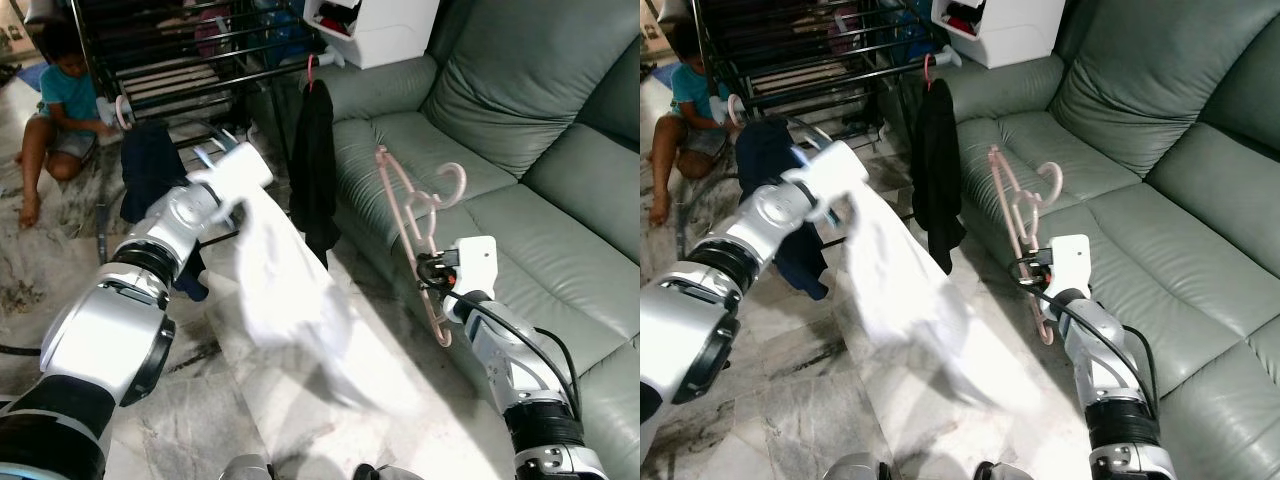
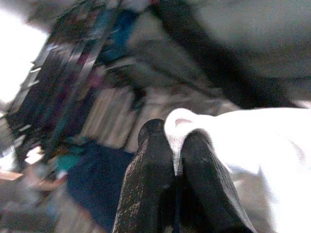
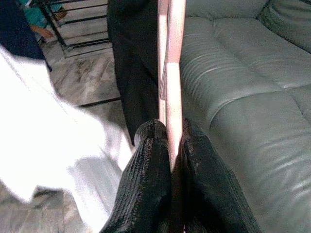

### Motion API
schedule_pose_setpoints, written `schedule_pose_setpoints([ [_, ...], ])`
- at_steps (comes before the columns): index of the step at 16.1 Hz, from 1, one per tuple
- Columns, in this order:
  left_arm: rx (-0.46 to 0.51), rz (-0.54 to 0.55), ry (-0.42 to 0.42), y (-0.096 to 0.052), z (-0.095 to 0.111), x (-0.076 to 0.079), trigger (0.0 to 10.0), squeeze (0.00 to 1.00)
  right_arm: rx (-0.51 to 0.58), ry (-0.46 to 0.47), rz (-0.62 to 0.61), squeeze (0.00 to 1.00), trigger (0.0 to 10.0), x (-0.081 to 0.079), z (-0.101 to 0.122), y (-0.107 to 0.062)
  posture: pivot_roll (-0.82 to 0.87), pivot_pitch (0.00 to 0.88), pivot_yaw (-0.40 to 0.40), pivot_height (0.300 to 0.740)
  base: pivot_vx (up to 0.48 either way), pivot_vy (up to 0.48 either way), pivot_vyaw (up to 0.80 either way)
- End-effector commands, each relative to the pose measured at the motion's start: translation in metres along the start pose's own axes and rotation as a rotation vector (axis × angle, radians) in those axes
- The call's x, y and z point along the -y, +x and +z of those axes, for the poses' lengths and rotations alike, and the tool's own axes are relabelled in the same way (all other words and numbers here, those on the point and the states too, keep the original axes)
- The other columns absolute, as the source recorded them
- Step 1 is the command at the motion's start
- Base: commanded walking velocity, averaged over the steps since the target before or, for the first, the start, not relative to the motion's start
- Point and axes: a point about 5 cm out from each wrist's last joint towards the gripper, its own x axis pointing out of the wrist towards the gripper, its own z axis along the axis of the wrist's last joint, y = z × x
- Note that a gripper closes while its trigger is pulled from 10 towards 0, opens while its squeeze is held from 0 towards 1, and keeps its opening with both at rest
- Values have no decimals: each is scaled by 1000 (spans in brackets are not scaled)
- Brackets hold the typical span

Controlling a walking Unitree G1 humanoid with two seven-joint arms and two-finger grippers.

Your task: Hang hanger

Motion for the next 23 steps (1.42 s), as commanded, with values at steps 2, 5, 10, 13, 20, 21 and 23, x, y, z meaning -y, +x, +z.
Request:
schedule_pose_setpoints([
  [2, -51, -180, 246, -4, -12, 7, 10000, 0, 35, -25, 29, 0, 10000, -7, 9, 2, -6, 0, 39, 740, 0, 0, 0],
  [5, -63, -666, 247, -17, -26, 53, 10000, 0, 30, -36, 42, 0, 10000, -9, 8, 3, -4, 0, 38, 740, 0, 0, 0],
  [10, 59, 46, -354, 3, 17, -11, 10000, 0, 32, -69, 60, 0, 10000, -14, 9, 4, -13, 0, 43, 740, 0, 0, 0],
  [13, 84, -58, -264, 1, 12, -2, 10000, 0, 37, -78, 57, 0, 10000, -12, 8, 1, -17, 0, 49, 740, 0, 0, 0],
  [20, 496, -484, 14, -15, 54, 34, 10000, 0, 22, -234, 235, 0, 10000, 3, 22, -12, -16, 0, 43, 740, 0, 0, 0],
  [21, 483, -498, 50, -15, 52, 36, 10000, 0, 17, -257, 237, 0, 10000, 8, 24, -13, -18, 0, 49, 740, 0, 0, 0],
  [23, 490, -487, 117, -16, 49, 36, 10000, 0, -6, -293, 289, 0, 10000, 15, 27, -18, -23, 0, 51, 740, 0, 0, 0],
])
